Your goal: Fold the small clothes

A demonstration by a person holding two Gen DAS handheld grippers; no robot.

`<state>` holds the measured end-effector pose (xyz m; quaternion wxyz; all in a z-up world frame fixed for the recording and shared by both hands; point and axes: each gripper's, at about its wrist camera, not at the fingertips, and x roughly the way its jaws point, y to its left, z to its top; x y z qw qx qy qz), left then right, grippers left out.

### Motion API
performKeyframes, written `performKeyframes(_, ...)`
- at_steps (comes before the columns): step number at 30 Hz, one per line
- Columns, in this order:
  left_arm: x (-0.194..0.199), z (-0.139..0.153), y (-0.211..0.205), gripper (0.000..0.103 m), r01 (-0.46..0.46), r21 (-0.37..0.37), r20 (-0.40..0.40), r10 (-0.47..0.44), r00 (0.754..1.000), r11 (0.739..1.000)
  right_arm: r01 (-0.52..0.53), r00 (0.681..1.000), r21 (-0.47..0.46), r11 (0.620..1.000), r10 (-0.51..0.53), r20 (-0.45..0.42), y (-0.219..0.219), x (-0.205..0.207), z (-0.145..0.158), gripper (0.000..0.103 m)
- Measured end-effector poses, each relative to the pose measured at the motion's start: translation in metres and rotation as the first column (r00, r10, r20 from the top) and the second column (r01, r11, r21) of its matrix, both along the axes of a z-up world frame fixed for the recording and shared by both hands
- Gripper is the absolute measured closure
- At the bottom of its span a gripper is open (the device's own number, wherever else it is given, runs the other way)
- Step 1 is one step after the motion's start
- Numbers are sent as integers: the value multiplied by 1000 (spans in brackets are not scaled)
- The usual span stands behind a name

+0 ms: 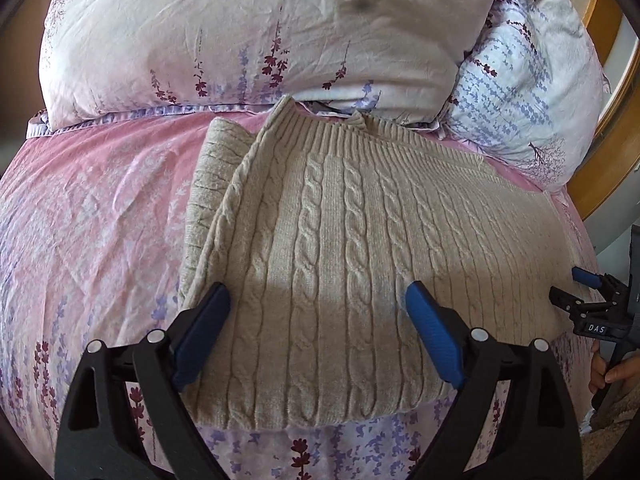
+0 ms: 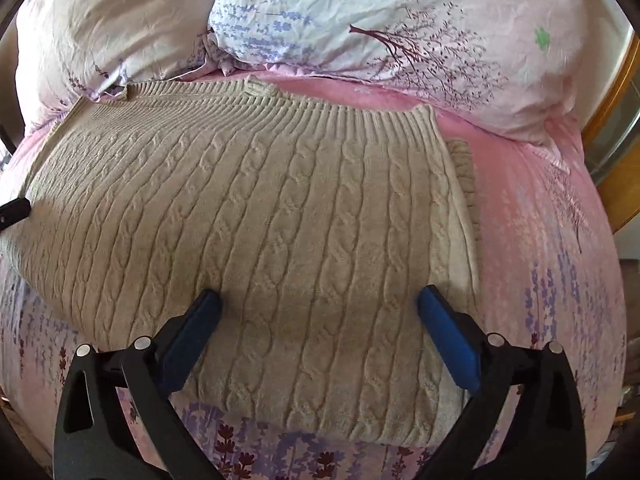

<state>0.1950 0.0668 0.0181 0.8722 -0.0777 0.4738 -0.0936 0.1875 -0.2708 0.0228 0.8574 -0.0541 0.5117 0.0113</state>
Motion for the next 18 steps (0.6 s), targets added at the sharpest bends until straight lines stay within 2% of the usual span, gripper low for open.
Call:
performKeyframes(3, 4, 13, 22, 18, -66, -100, 39, 70, 997, 993, -3, 999, 80, 997, -1, 50, 1, 5, 18, 1)
performKeyframes(5, 11, 20, 36, 12, -119, -113, 41, 125, 991, 986, 13, 999, 115, 993, -19, 51, 4, 14, 26, 1)
performKeyframes(10, 42, 23, 59, 6, -147, -58, -19, 146, 989, 987, 37, 999, 152, 988, -35, -19, 18, 45, 26, 1)
performKeyframes(16, 67, 16, 56, 5, -72, 45, -65, 75, 995, 996, 31, 998, 136, 990, -24, -53, 40, 62, 12, 1)
performKeyframes(18, 74, 9, 55, 5, -53, 55, -91, 58, 994, 997, 31, 998, 113, 993, -24, -64, 45, 64, 7, 1)
